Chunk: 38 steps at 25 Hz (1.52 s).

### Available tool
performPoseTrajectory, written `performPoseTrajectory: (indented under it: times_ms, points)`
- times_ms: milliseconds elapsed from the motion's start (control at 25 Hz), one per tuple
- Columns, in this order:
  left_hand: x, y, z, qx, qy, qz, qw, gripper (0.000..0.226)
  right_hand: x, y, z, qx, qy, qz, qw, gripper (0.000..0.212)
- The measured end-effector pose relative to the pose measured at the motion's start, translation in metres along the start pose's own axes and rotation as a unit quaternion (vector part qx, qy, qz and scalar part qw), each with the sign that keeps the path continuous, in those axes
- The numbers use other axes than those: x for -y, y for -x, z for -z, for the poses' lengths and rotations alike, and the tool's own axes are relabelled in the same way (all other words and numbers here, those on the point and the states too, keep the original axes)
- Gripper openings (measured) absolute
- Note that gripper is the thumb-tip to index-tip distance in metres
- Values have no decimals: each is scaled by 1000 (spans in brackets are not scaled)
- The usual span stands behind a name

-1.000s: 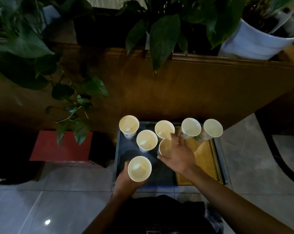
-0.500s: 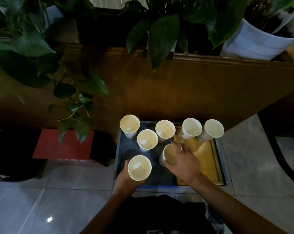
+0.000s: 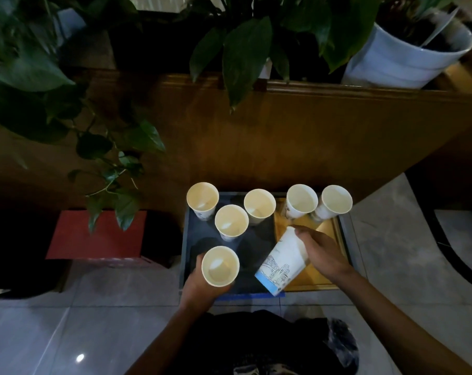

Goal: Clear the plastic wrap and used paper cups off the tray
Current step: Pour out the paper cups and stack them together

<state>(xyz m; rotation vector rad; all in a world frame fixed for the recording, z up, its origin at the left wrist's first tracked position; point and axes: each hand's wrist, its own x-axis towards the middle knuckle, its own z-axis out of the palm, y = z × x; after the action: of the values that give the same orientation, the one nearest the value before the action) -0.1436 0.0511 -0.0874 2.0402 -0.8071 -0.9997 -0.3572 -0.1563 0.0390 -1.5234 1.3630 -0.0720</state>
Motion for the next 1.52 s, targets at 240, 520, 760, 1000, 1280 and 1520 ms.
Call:
performPoseTrajectory:
  times_ms: [240,520,760,1000,1280,1520]
  points:
    - [-3,3,0,-14,9,11,1000,87,5,4,-12,93,-143,-16,985,32]
    - [-6,4,0,-21,21,20,999,89,23,11,-11,143,-247,-31,958,58]
    - [-8,7,3,-11,30,28,999,90,24,16,-15,140,-392,-44,908,39]
    - [-15,9,4,-8,25,36,999,88,16,21,-21,127,-416,-84,897,51]
    - [-22,13,6,-24,38,44,998,98,17,22,-4,151,-404,-56,900,42]
    - [-46,29,9,-37,-3,18,999,89,17,17,-3,59,-410,-47,909,40]
